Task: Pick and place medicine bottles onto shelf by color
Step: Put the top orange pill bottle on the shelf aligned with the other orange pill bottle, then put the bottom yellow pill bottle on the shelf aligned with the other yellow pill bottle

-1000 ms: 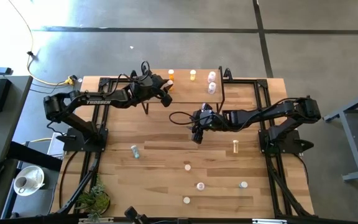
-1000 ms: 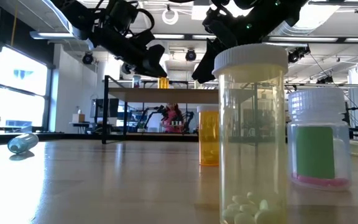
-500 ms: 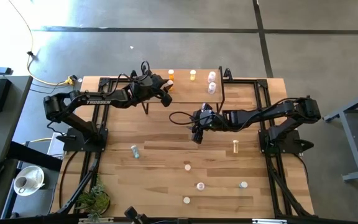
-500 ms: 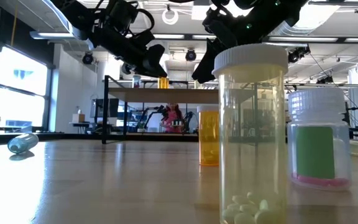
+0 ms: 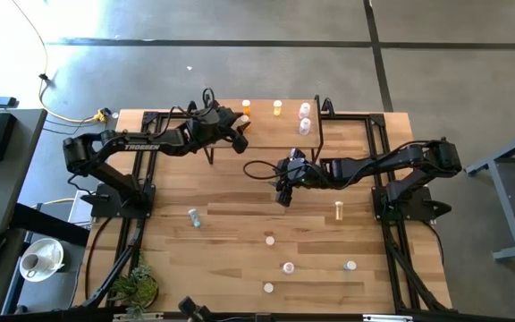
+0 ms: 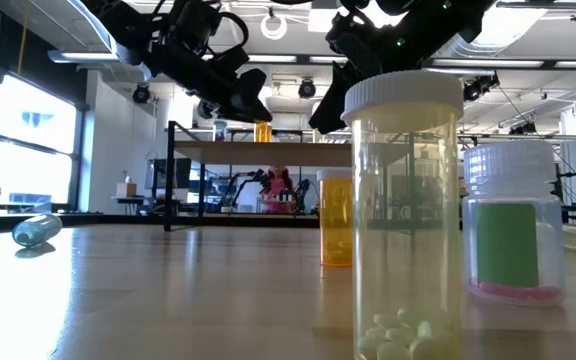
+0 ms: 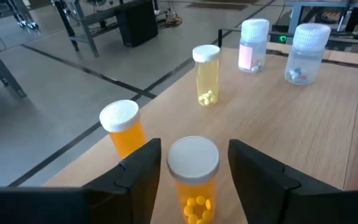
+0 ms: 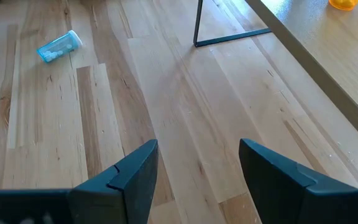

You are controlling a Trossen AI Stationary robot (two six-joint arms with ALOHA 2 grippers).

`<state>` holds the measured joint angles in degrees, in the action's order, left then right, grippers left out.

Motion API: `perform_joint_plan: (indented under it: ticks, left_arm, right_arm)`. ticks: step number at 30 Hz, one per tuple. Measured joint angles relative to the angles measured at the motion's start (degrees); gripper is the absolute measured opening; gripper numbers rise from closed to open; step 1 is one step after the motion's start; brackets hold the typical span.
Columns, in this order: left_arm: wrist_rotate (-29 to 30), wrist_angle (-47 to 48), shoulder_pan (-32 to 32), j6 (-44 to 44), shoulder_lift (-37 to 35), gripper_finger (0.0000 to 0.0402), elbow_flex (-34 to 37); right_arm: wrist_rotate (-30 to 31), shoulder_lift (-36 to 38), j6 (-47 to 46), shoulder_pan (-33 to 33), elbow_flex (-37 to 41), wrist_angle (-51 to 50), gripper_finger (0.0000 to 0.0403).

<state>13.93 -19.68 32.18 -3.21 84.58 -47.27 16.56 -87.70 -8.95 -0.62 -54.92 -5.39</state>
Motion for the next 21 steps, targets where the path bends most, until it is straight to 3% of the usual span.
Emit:
perform_joint_plan:
  ticks: [11, 21]
  left_arm:
    - [0.2, 3.4, 0.0, 0.1, -5.2, 0.0184, 0.0]
    - [0.2, 15.4, -2.5, 1.4, -13.4, 0.0184, 0.0]
  right_arm:
    - [0.0, 0.0, 0.0, 0.0, 0.0, -0.9, 0.0216]
    - [-0.5, 0.0, -4.4, -0.5, 0.0, -8.9, 0.0216]
